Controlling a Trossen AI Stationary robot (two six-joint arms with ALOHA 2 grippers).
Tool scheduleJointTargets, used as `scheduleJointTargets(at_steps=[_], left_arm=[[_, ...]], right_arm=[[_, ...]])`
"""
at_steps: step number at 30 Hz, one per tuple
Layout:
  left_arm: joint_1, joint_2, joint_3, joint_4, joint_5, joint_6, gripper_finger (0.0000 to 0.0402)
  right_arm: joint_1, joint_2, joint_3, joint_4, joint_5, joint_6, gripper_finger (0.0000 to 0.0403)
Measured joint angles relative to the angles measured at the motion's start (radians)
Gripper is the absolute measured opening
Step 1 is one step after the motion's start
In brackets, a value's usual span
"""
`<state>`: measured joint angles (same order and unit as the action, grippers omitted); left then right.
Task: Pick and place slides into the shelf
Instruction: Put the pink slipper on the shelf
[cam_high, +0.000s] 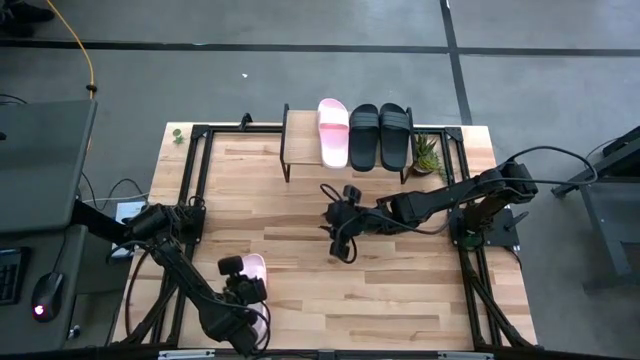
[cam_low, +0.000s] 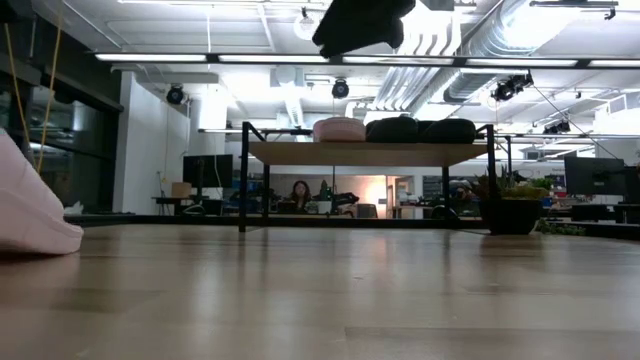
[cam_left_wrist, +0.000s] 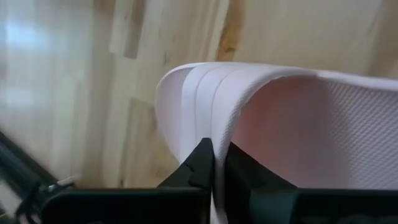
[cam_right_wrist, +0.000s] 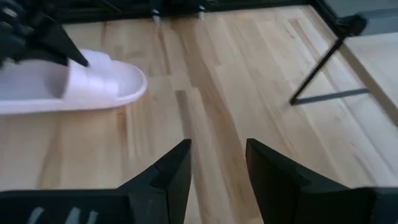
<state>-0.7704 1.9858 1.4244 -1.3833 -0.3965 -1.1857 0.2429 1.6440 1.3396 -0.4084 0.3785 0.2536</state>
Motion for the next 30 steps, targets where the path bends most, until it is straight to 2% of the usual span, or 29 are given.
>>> scheduleJointTargets(at_steps=[5, 9, 14, 20, 30], left_arm=[[0.004, 0.002, 0.040, -0.120, 0.012, -0.002, 0.0008], [0.013, 0.001, 0.099, -0.199, -0.019, -0.014, 0.0004], [0.040, -0.006, 0.147, -0.192, -0.086, 0.045, 0.0006], [0.080, -0.007, 0.174, -0.188, -0.109, 0.110, 0.0003], [0.162, -0.017, 0.174, -0.188, -0.147, 0.241, 0.0003]], right_arm=[[0.000, -0.001, 0.000, -0.024, 0.038, 0.000, 0.0142], [0.000, -0.012, 0.000, -0.025, 0.041, 0.000, 0.0142], [0.002, -0.018, 0.000, -0.041, 0.040, 0.008, 0.0142], [0.004, -0.028, 0.000, -0.132, 0.042, 0.009, 0.0142], [0.087, -0.102, 0.000, -0.203, 0.228, 0.029, 0.0142]])
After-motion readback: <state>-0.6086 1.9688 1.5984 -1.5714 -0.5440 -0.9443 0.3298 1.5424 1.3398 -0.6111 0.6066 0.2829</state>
